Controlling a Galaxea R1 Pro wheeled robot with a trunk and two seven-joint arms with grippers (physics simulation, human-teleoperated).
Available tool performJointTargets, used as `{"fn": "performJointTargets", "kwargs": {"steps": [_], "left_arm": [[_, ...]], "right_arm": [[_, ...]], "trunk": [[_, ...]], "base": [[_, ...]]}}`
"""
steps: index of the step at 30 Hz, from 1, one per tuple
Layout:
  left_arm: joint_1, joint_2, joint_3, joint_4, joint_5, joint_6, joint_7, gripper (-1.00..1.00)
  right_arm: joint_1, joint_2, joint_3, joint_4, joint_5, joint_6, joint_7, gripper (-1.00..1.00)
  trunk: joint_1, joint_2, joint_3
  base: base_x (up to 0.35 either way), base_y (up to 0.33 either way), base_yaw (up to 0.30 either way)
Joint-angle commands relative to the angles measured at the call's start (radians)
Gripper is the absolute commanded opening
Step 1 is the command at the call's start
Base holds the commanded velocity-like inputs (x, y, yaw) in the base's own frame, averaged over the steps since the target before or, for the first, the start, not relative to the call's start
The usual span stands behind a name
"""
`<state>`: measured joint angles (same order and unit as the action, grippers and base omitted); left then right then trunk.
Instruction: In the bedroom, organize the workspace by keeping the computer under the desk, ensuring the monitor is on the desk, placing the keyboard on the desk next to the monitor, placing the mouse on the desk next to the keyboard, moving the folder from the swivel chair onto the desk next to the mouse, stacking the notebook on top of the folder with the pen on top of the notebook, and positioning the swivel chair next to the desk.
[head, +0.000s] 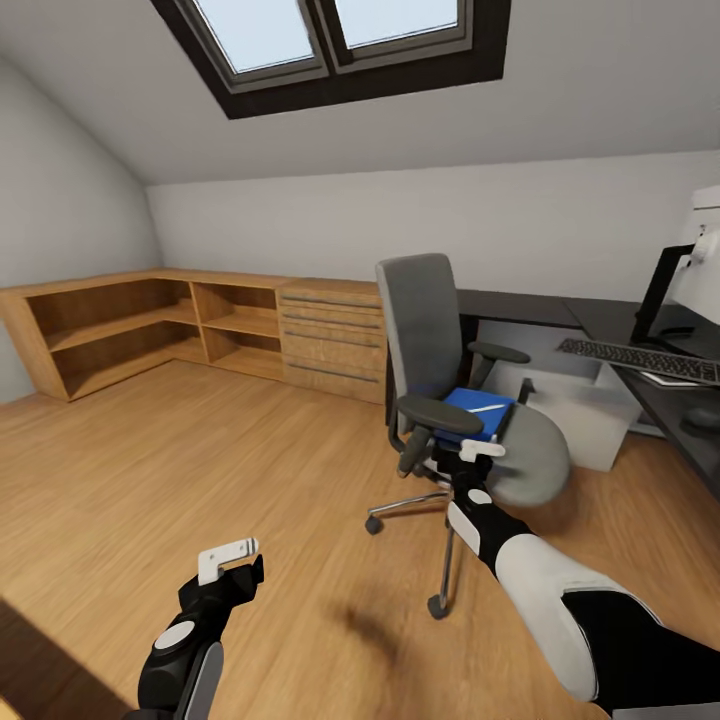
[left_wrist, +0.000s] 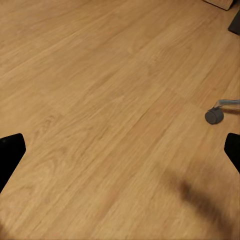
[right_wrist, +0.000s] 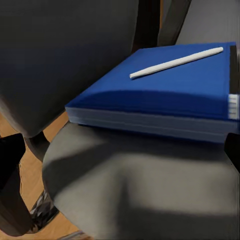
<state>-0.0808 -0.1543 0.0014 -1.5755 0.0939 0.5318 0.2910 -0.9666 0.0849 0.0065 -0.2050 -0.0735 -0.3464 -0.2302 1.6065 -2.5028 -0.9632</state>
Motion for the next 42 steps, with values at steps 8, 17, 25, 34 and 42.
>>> {"fn": "performJointTargets", "kwargs": {"steps": [8,17,25,34,42], "left_arm": [[0.000,0.001,0.013,-0.022,0.010,0.005,0.007,1.00],[0.000,0.001,0.023,-0.024,0.010,0.005,0.007,1.00],[0.000,0.001,0.026,-0.024,0.010,0.005,0.007,1.00],[0.000,0.001,0.040,-0.024,0.010,0.005,0.006,1.00],[0.000,0.001,0.043,-0.024,0.009,0.005,0.006,1.00]], "right_arm": [[-0.001,-0.003,0.000,0.001,-0.008,-0.005,0.000,1.00],[-0.001,-0.007,-0.002,0.001,-0.008,-0.005,0.000,1.00],[-0.001,-0.008,-0.002,0.000,-0.009,-0.005,0.001,1.00],[0.000,-0.011,-0.005,0.000,-0.013,-0.003,0.000,1.00],[0.000,-0.028,-0.153,-0.006,-0.044,0.003,-0.012,1.00]], "trunk": [[0.000,0.000,0.003],[0.000,0.000,0.009],[0.000,0.000,0.014],[0.000,0.000,0.015],[0.000,0.000,0.015]], "base": [[0.000,0.000,-0.212],[0.000,0.000,-0.242],[0.000,0.000,-0.244],[0.000,0.000,-0.123],[0.000,0.000,-0.003]]}}
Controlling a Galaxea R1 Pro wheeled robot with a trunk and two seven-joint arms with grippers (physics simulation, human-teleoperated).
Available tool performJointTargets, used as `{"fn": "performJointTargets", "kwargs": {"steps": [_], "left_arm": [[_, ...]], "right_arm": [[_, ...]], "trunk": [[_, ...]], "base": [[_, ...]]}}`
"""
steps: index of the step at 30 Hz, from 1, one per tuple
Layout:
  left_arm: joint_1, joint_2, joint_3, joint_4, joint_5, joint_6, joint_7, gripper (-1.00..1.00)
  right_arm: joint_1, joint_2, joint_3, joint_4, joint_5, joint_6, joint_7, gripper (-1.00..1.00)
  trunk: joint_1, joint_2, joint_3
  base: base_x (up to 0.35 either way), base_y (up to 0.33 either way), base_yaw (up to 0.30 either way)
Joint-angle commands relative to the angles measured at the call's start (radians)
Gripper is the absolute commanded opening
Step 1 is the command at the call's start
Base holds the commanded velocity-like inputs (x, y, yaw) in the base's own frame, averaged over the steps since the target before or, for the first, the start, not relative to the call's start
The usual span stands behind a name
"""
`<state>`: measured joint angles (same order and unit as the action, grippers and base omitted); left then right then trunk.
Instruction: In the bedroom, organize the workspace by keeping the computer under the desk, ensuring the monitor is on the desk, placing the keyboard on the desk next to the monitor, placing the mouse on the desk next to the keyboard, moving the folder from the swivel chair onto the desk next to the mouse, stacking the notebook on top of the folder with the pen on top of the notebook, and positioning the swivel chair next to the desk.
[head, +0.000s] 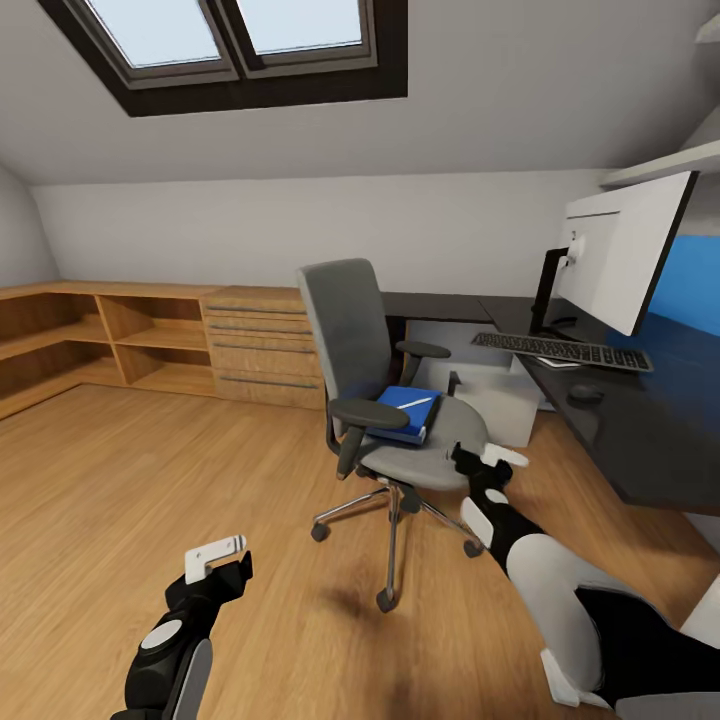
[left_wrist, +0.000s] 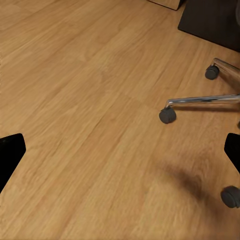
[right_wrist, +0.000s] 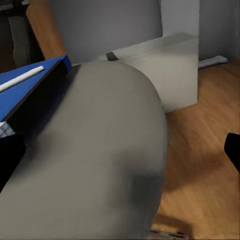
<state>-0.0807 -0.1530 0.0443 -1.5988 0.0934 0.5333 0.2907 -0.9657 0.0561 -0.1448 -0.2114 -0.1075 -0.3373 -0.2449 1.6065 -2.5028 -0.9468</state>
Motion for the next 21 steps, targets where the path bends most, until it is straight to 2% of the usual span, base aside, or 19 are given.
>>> {"fn": "performJointTargets", "kwargs": {"steps": [1,5,7,9,10,12,13,14,15,21], "left_arm": [[-0.001,0.000,0.001,-0.001,0.010,0.004,0.006,1.00],[0.000,0.000,0.001,-0.001,0.009,0.004,0.007,1.00],[-0.001,0.000,0.001,-0.001,0.009,0.004,0.007,1.00],[-0.001,0.000,0.001,-0.001,0.009,0.004,0.007,1.00],[-0.001,0.000,0.001,-0.001,0.009,0.004,0.007,1.00],[-0.001,-0.001,0.000,-0.001,0.009,0.004,0.007,1.00],[-0.001,-0.001,0.000,-0.001,0.009,0.004,0.007,1.00],[-0.001,-0.001,0.000,-0.001,0.009,0.004,0.007,1.00],[0.000,-0.001,0.000,-0.001,0.009,0.004,0.007,1.00],[-0.001,0.000,0.000,0.000,0.009,0.004,0.006,1.00]], "right_arm": [[-0.001,-0.005,-0.054,0.000,-0.018,-0.005,0.002,1.00],[-0.001,-0.015,-0.119,0.000,-0.039,-0.006,0.005,1.00],[-0.001,-0.018,-0.164,0.000,-0.086,-0.006,0.007,1.00],[-0.001,-0.019,-0.180,0.000,-0.125,-0.006,0.009,1.00],[-0.001,-0.019,-0.191,0.000,-0.190,-0.004,0.010,1.00],[-0.001,-0.019,-0.195,0.001,-0.245,0.002,0.010,1.00],[-0.001,-0.019,-0.195,0.001,-0.257,0.007,0.010,1.00],[-0.001,-0.019,-0.196,0.000,-0.296,0.026,0.011,1.00],[-0.001,-0.019,-0.197,0.000,-0.311,0.033,0.011,1.00],[-0.001,-0.019,-0.199,0.000,-0.341,0.044,0.011,1.00]], "trunk": [[0.000,0.000,-0.001],[0.000,0.000,-0.001],[0.000,0.000,-0.001],[0.000,0.000,-0.001],[0.000,0.000,-0.001],[0.000,0.000,-0.001],[0.000,0.000,-0.001],[0.000,0.000,-0.001],[0.000,0.000,-0.001],[0.000,0.000,-0.001]], "base": [[0.000,0.000,0.000],[0.000,0.000,0.000],[0.000,0.000,0.000],[0.000,0.000,0.000],[0.000,0.000,0.000],[0.000,0.000,0.000],[0.000,0.000,0.000],[0.000,0.000,0.000],[0.030,0.000,0.000],[0.195,0.000,0.000]]}}
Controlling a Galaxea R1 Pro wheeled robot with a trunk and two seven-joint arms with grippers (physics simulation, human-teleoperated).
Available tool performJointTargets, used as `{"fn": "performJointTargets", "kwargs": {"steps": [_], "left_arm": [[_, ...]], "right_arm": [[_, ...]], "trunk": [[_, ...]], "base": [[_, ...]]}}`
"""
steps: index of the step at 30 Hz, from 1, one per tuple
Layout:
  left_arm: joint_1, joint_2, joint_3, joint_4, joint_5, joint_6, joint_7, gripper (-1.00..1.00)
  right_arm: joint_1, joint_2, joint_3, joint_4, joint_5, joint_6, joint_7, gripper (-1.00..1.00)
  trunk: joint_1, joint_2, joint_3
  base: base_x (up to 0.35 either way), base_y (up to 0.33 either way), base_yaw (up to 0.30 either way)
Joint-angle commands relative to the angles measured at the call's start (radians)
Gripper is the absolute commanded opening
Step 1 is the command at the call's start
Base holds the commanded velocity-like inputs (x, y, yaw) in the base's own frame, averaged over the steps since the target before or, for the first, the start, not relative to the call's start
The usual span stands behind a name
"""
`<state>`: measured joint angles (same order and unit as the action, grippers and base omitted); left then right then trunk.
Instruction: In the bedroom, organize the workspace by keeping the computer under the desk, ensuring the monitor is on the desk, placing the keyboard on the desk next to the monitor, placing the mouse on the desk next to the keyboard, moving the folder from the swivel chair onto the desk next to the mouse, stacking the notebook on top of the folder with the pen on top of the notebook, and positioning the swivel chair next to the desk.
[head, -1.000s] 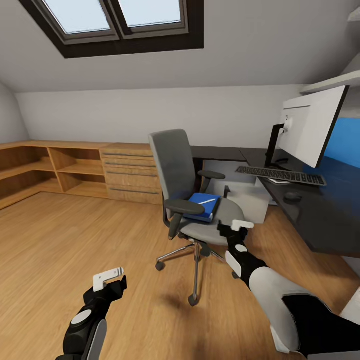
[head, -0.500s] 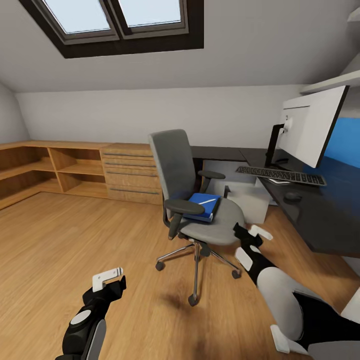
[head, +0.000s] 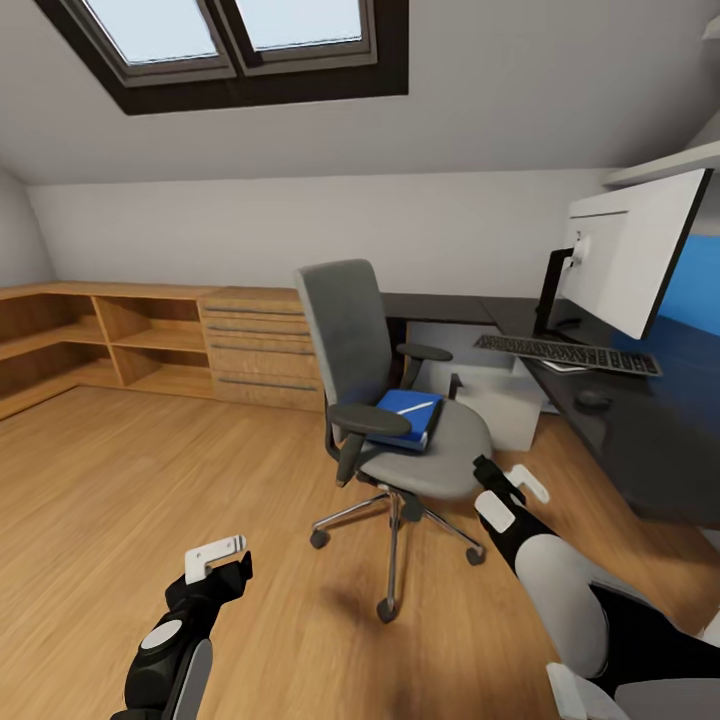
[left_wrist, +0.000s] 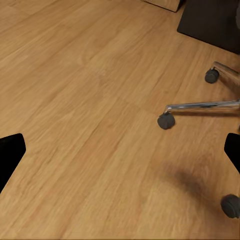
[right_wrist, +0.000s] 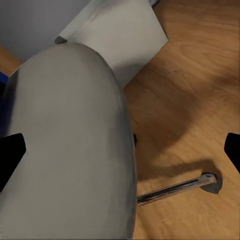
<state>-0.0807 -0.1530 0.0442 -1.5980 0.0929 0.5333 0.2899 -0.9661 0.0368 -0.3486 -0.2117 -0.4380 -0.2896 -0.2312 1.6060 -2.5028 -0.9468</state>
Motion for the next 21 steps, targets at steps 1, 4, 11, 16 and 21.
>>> {"fn": "performJointTargets", "kwargs": {"steps": [1,4,11,16,21], "left_arm": [[-0.001,0.000,0.000,-0.001,0.010,0.004,0.006,1.00],[-0.001,0.000,0.000,-0.001,0.010,0.004,0.006,1.00],[-0.001,-0.001,0.000,0.001,0.010,0.004,0.006,1.00],[-0.001,0.000,0.000,0.002,0.009,0.004,0.006,1.00],[0.000,-0.001,0.000,0.003,0.008,0.004,0.006,1.00]], "right_arm": [[0.000,0.000,0.005,0.000,-0.012,-0.004,-0.003,1.00],[0.000,-0.003,-0.002,0.000,-0.036,0.004,-0.003,1.00],[-0.001,-0.038,-0.007,-0.001,-0.148,0.097,0.004,1.00],[0.000,-0.056,-0.008,0.000,-0.187,0.133,0.015,1.00],[0.000,-0.057,-0.010,0.000,-0.228,0.146,0.018,1.00]], "trunk": [[0.000,0.000,-0.001],[0.000,0.000,-0.001],[0.000,0.000,-0.001],[0.000,0.000,-0.001],[0.000,0.000,-0.001]], "base": [[0.282,0.000,0.000],[0.214,0.000,0.000],[0.100,0.000,0.000],[0.239,0.000,0.000],[0.055,0.000,0.000]]}}
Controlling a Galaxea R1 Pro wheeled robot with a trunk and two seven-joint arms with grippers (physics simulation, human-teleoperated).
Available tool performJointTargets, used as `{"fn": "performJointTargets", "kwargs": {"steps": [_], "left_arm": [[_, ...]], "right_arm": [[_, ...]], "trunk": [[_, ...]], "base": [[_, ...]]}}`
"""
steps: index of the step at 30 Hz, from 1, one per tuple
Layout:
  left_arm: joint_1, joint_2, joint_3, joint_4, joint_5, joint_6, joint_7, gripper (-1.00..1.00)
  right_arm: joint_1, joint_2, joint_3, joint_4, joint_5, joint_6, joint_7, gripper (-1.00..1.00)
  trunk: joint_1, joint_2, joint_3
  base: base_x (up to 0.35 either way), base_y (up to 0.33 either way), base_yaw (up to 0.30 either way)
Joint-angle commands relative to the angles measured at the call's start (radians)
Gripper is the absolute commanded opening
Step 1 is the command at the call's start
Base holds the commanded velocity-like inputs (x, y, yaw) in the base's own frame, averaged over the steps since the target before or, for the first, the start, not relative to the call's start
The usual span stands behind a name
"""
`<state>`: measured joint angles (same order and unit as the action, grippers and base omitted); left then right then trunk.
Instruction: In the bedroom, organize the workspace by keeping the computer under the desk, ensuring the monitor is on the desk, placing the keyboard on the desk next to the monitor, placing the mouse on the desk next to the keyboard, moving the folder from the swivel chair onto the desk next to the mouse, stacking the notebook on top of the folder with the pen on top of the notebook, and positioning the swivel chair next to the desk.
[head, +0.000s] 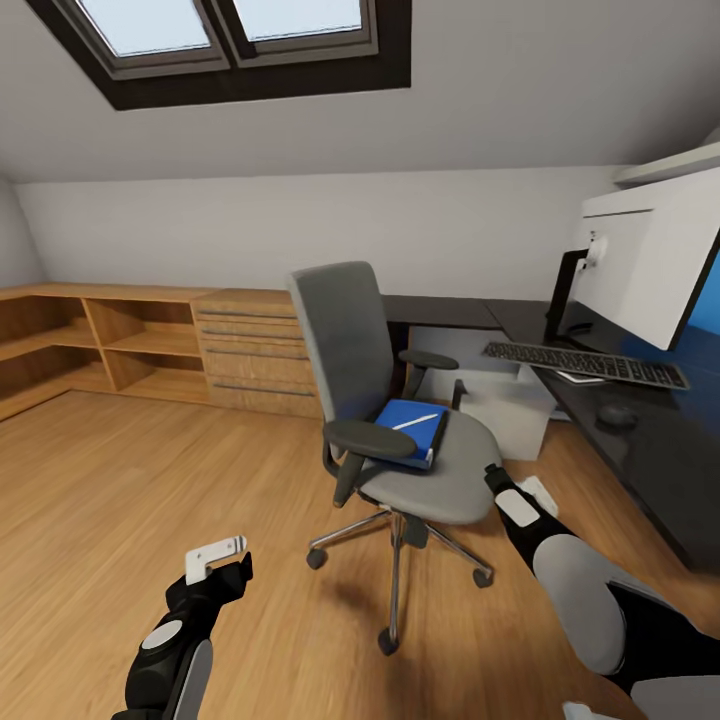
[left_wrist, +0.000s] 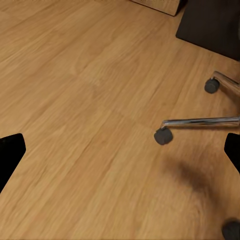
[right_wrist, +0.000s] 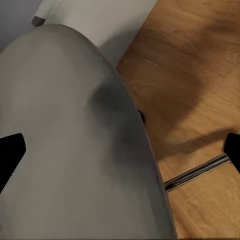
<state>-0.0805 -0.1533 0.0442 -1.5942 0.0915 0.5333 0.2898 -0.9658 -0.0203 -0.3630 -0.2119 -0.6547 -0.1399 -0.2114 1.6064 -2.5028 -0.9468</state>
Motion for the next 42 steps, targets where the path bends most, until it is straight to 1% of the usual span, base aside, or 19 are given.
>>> {"fn": "performJointTargets", "kwargs": {"steps": [1,2,6,10,15,18,19,21,23,24,26,28,35,42], "left_arm": [[-0.001,-0.001,0.000,-0.001,0.010,0.004,0.006,1.00],[-0.001,-0.001,0.000,-0.001,0.010,0.004,0.006,1.00],[-0.001,0.000,0.000,-0.001,0.010,0.004,0.007,1.00],[-0.001,-0.001,0.000,-0.001,0.010,0.004,0.006,1.00],[-0.001,-0.001,0.000,0.000,0.010,0.004,0.006,1.00],[0.000,-0.003,0.000,0.000,0.013,0.004,0.007,1.00],[-0.001,-0.005,-0.002,0.000,0.014,0.004,0.007,1.00],[-0.001,-0.006,-0.002,0.000,0.014,0.004,0.008,1.00],[-0.001,-0.006,-0.003,0.000,0.024,0.004,0.009,1.00],[0.000,-0.006,-0.003,0.000,0.037,0.004,0.009,1.00],[-0.001,-0.006,-0.003,0.000,0.050,0.003,0.009,1.00],[-0.001,-0.006,-0.003,0.000,0.054,0.003,0.009,1.00],[0.000,-0.006,-0.002,0.000,0.057,0.004,0.009,1.00],[-0.001,-0.005,-0.001,0.000,0.057,0.004,0.008,1.00]], "right_arm": [[-0.001,0.000,0.004,0.000,-0.021,-0.004,-0.002,1.00],[-0.001,0.000,0.004,0.000,-0.029,-0.003,-0.002,1.00],[-0.001,0.000,0.004,-0.001,-0.035,-0.002,-0.002,1.00],[-0.001,-0.001,0.005,-0.001,-0.036,0.024,-0.001,1.00],[-0.001,0.000,0.004,-0.001,-0.038,0.065,0.000,1.00],[-0.001,-0.003,0.005,-0.001,-0.067,0.113,-0.001,1.00],[-0.001,-0.004,0.006,-0.001,-0.095,0.130,-0.001,1.00],[-0.001,-0.008,0.006,-0.001,-0.112,0.137,-0.002,1.00],[-0.001,-0.017,0.006,-0.001,-0.120,0.141,-0.002,1.00],[-0.001,-0.019,0.006,-0.001,-0.122,0.142,-0.002,1.00],[-0.001,-0.021,0.006,-0.001,-0.124,0.150,-0.002,1.00],[-0.001,-0.021,0.006,-0.001,-0.124,0.154,-0.002,1.00],[-0.001,-0.022,0.006,-0.002,-0.125,0.158,-0.001,1.00],[-0.001,-0.021,0.006,-0.003,-0.125,0.158,0.000,1.00]], "trunk": [[0.000,0.000,-0.001],[0.000,0.000,-0.001],[0.000,0.000,-0.001],[0.000,0.000,-0.001],[0.000,0.000,-0.001],[0.000,0.000,-0.001],[0.000,0.000,-0.001],[0.000,0.000,-0.001],[0.001,-0.001,-0.009],[0.001,-0.001,-0.013],[0.002,-0.002,-0.020],[0.003,-0.002,-0.028],[0.003,-0.002,-0.027],[0.003,-0.002,-0.021]], "base": [[0.188,0.000,0.000],[0.250,0.000,0.000],[0.156,0.000,0.000],[0.092,0.000,0.000],[0.226,0.000,0.000],[0.038,0.000,0.000],[0.009,0.000,0.000],[0.005,0.000,0.000],[0.002,0.000,0.000],[0.000,0.000,0.000],[0.000,0.000,0.000],[0.000,0.000,0.000],[0.000,0.000,0.025],[0.000,0.000,0.158]]}}
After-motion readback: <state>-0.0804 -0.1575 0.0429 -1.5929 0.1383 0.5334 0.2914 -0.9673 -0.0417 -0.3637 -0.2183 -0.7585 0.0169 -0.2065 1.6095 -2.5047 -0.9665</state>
